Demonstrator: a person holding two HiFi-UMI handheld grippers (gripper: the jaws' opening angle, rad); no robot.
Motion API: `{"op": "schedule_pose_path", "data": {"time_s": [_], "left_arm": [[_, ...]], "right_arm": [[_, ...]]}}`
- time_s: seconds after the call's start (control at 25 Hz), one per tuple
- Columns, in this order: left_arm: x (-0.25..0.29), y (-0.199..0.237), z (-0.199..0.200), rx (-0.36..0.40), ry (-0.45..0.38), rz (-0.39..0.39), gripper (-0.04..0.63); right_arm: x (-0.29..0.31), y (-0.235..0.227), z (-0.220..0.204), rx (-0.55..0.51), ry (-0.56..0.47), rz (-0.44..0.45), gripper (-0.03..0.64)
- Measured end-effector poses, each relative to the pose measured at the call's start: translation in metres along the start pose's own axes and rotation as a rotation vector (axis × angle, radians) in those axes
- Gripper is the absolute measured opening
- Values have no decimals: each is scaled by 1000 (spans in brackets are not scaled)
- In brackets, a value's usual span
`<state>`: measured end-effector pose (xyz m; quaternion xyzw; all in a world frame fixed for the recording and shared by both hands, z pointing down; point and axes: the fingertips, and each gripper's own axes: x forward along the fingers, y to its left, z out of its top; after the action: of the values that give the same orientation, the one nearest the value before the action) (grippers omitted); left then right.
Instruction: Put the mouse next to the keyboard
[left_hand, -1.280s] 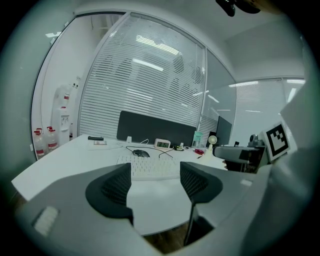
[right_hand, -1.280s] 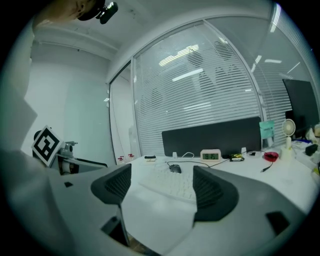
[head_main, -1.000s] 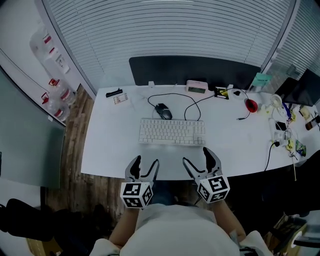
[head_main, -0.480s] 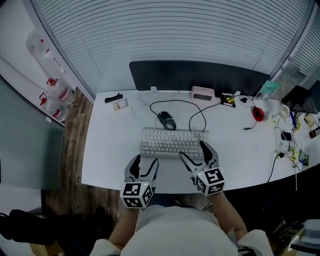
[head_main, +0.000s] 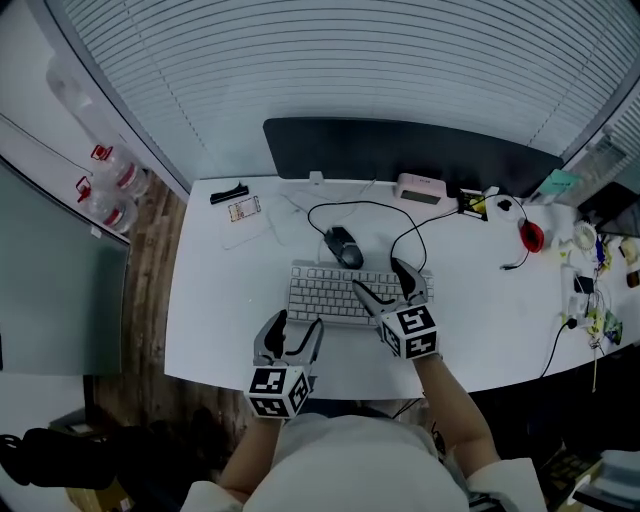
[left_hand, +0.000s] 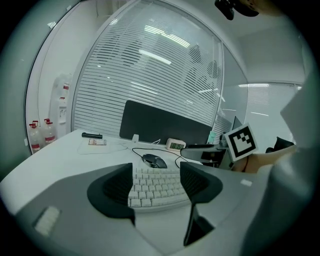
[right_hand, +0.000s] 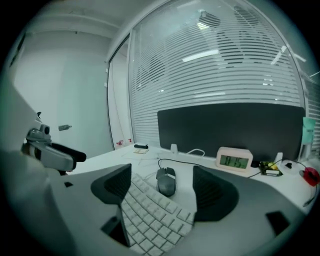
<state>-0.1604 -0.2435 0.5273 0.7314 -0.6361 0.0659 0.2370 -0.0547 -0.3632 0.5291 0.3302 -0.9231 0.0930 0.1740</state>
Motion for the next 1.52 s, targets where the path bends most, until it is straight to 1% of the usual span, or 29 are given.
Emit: {"op": "schedule_pose_path", "data": {"time_s": [0.24, 0.52, 0.76, 1.08, 1.16, 1.36, 1.52], "left_arm": [[15, 9, -3, -4, 26, -4, 293], [27, 19, -2, -9, 41, -7, 293], [34, 26, 0, -14, 51, -5, 293], [38, 34, -3, -15, 71, -4, 293], [39, 36, -3, -14, 72, -4, 293], [39, 39, -1, -14, 68, -3, 293], [37, 36, -1, -8, 66, -9, 293]], "right_arm": [[53, -12, -2, -34, 66, 6, 362], [105, -8, -22, -50, 217, 61, 360], [137, -5, -40, -86, 340, 90, 360], [159, -8, -60, -69, 458, 82, 340], [161, -9, -63, -60, 479, 81, 310], [163, -11, -63, -53, 477, 81, 296], [159, -13, -61, -60, 469, 59, 296]]}}
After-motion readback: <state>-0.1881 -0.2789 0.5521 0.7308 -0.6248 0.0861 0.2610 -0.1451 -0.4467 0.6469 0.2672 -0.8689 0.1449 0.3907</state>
